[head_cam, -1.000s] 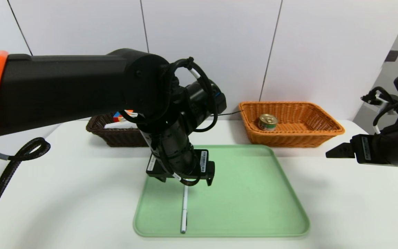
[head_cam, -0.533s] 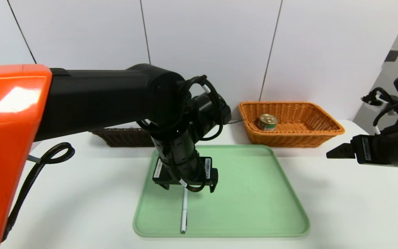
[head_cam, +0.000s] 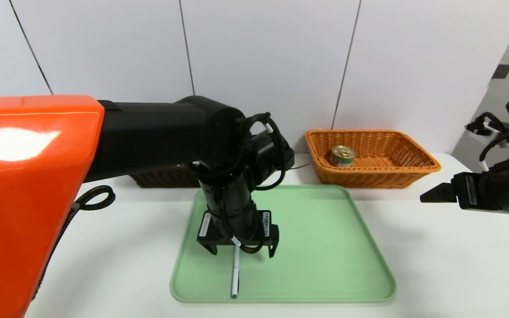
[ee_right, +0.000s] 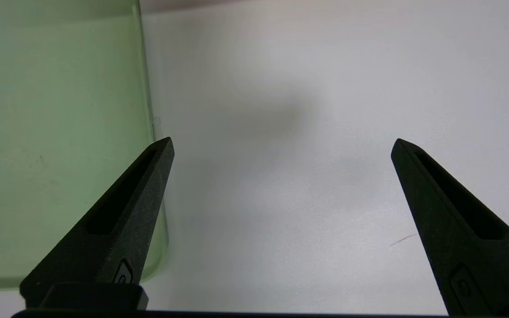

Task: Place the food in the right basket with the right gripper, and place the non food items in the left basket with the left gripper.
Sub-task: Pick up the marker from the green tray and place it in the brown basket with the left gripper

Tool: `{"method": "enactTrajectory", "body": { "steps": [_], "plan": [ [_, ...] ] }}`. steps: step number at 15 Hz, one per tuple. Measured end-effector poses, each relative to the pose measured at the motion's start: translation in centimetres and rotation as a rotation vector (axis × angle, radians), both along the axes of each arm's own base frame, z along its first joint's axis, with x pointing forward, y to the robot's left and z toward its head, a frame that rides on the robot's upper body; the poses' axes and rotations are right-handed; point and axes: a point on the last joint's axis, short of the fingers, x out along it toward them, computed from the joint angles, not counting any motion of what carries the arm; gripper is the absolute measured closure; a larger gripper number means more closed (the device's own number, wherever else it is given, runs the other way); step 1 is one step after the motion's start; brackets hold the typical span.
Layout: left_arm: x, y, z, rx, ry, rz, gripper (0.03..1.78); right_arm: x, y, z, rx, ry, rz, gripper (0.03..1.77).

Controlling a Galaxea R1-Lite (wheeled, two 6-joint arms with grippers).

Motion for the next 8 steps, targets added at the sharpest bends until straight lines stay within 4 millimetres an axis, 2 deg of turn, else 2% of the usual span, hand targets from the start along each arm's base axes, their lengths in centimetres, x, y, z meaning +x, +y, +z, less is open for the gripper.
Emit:
{"method": "enactTrajectory", "body": {
  "steps": [8],
  "plan": [
    [0.49,-0.07,-1.10,0.032,0.011,-0.033,0.12,0.00,-0.22,-0.19,0.002,0.007,-0.006,0.10]
  ]
}}
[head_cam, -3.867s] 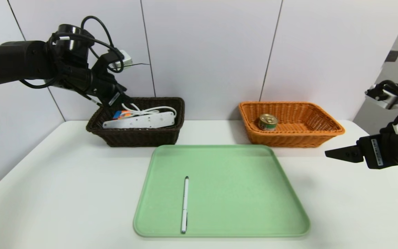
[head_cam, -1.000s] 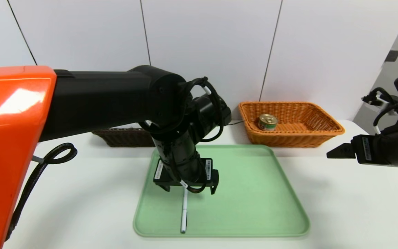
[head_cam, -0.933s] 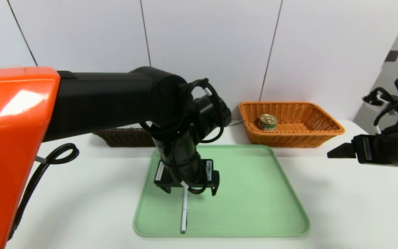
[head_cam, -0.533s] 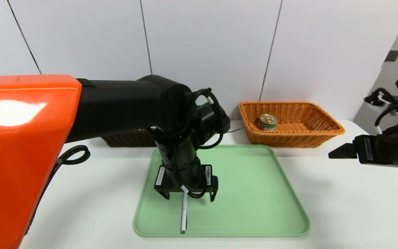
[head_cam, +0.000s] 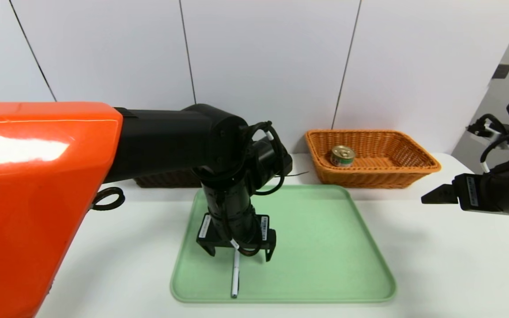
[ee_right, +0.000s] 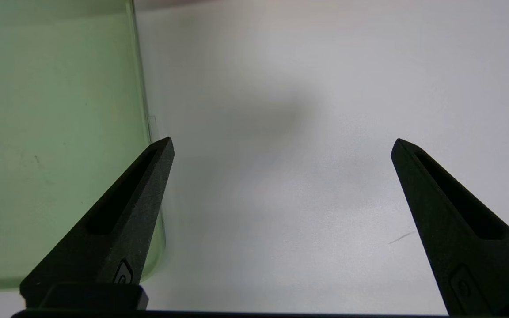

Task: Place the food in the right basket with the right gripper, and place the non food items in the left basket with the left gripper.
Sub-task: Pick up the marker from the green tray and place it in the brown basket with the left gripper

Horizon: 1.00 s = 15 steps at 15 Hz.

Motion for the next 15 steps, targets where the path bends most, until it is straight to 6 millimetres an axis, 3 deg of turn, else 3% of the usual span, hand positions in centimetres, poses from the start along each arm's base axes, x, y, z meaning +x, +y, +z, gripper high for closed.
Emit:
{"method": "enactTrajectory", "body": {
  "steps": [15],
  "plan": [
    [1.0,-0.3,-1.6,0.057,-0.008,-0.023,0.12,0.3,0.0,-0.2,-0.004,0.009,0.004,0.10]
  ]
}}
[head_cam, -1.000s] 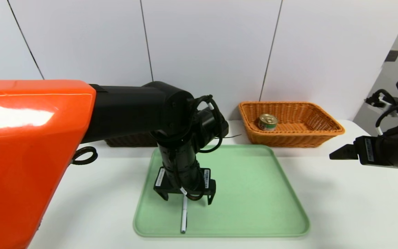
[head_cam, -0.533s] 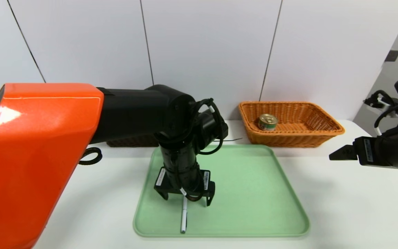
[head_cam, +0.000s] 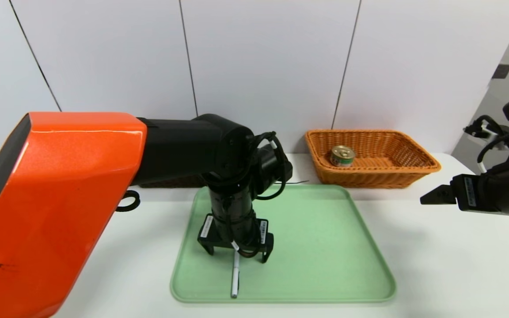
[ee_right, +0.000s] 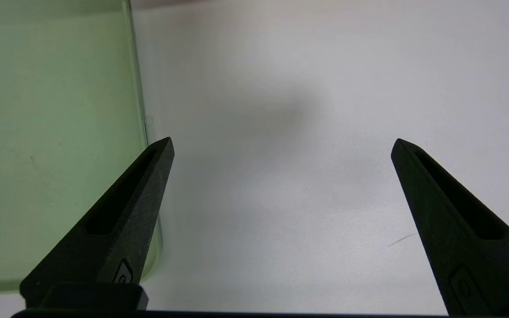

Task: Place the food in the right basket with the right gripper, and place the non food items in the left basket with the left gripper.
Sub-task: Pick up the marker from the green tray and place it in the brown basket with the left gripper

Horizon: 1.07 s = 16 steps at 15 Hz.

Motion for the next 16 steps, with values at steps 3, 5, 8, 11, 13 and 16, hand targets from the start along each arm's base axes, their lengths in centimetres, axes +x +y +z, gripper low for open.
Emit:
{"method": "enactTrajectory", "body": {
  "steps": [3,5,8,11,13,16],
  "plan": [
    [0.03,-0.03,-0.02,-0.002,0.000,0.000,0.12,0.01,0.00,0.01,-0.001,-0.001,0.001,0.10],
    [0.03,-0.04,-0.05,-0.002,0.001,0.000,0.12,0.02,0.00,0.05,0.000,-0.002,0.001,0.10],
    [0.03,-0.04,-0.06,-0.001,0.002,0.000,0.30,0.01,0.00,0.06,-0.001,-0.002,0.001,0.10],
    [0.05,-0.06,-0.13,-0.001,0.003,0.004,0.75,-0.05,0.00,0.09,-0.001,-0.003,0.001,0.10],
    [0.04,-0.05,-0.11,0.000,0.003,0.003,0.96,-0.12,-0.01,0.09,-0.001,-0.003,0.001,0.10],
    [0.03,-0.04,-0.07,-0.002,0.003,0.006,1.75,-0.26,-0.02,0.16,-0.001,-0.006,0.001,0.10]
  ]
}}
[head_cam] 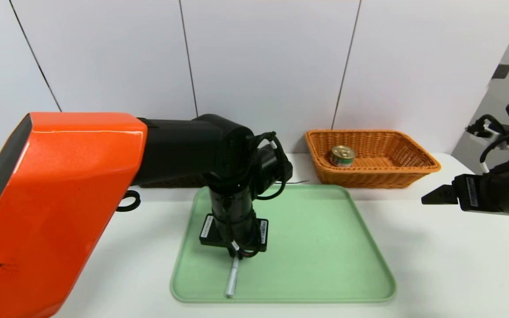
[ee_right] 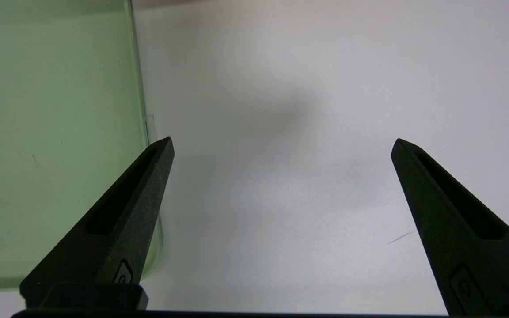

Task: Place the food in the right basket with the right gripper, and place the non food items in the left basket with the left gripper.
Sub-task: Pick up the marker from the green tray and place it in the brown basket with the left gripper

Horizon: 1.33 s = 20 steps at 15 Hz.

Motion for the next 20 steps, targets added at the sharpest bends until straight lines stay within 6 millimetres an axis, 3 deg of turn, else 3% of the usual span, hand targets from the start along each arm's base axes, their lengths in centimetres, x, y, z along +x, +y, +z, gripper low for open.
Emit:
{"method": "enactTrajectory", "body": {
  "steps": [5,8,14,20],
  "plan": [
    [-0.1,0.1,0.3,-0.001,-0.005,-0.004,1.75,-0.2,0.0,0.1,0.000,-0.005,0.000,0.10],
    [-0.5,0.4,1.6,-0.021,-0.035,-0.023,1.75,-0.3,0.0,0.1,0.000,-0.005,0.000,0.10],
    [-2.1,1.6,5.5,-0.025,-0.170,-0.120,1.75,-0.4,0.0,0.2,-0.001,-0.009,0.001,0.10],
    [-2.5,3.7,11.6,0.046,-0.569,-0.337,1.75,-0.6,0.0,0.4,-0.001,-0.016,0.002,0.10]
  ]
}}
